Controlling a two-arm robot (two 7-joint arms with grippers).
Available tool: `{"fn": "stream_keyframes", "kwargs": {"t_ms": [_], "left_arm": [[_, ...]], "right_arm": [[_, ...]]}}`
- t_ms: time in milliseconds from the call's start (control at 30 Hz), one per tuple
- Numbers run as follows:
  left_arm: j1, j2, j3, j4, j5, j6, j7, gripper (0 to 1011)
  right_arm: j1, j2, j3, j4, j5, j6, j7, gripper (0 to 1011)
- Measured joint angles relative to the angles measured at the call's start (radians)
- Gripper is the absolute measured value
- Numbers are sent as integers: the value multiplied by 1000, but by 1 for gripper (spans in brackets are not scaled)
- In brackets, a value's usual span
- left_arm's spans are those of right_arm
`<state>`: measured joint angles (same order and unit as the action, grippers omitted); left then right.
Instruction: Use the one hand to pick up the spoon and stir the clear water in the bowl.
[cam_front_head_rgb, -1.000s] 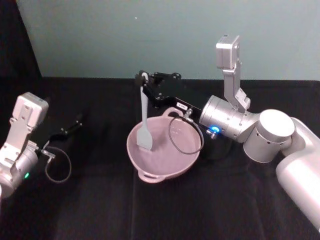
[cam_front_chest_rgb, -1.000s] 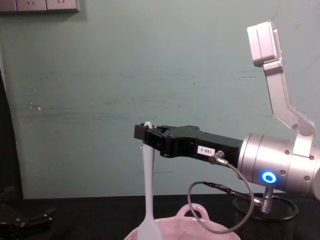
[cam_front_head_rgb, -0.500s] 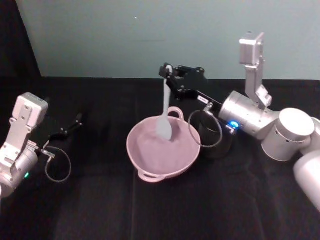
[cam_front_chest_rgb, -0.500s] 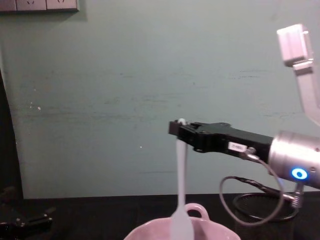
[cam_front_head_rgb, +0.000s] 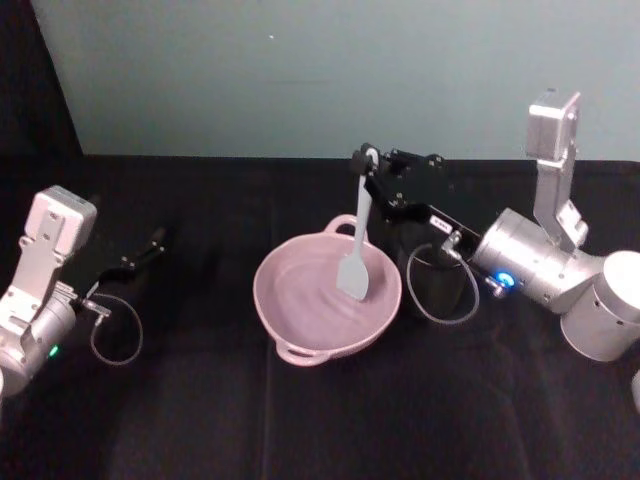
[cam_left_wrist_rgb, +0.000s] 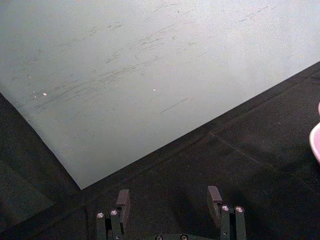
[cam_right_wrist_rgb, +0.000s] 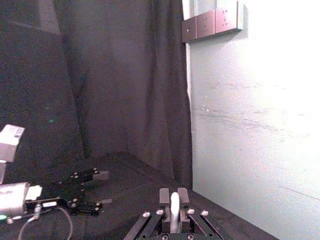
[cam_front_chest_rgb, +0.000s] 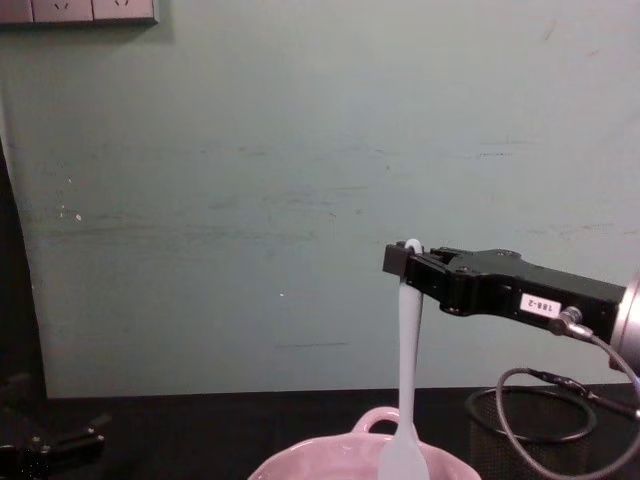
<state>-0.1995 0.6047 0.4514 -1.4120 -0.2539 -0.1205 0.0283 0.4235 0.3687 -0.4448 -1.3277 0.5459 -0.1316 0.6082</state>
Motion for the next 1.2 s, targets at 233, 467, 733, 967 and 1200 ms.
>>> {"fn": "stream_keyframes", "kwargs": {"t_ms": [233, 467, 733, 967, 1200], "left_arm": [[0, 0, 0, 0, 0, 0, 0, 1011], [0, 0, 0, 0, 0, 0, 0, 1011], [0, 0, 0, 0, 0, 0, 0, 1011], [0, 0, 0, 0, 0, 0, 0, 1011], [0, 0, 0, 0, 0, 0, 0, 1011]], "right_arm": [[-36, 5, -6, -53, 5, 2, -2, 105], [-31, -22, -36, -40, 6, 6, 10, 105], [21, -76, -73, 27, 2, -2, 35, 105], [90, -130, -87, 146, 2, -25, 57, 105], [148, -153, -72, 249, -6, -49, 60, 105]]}}
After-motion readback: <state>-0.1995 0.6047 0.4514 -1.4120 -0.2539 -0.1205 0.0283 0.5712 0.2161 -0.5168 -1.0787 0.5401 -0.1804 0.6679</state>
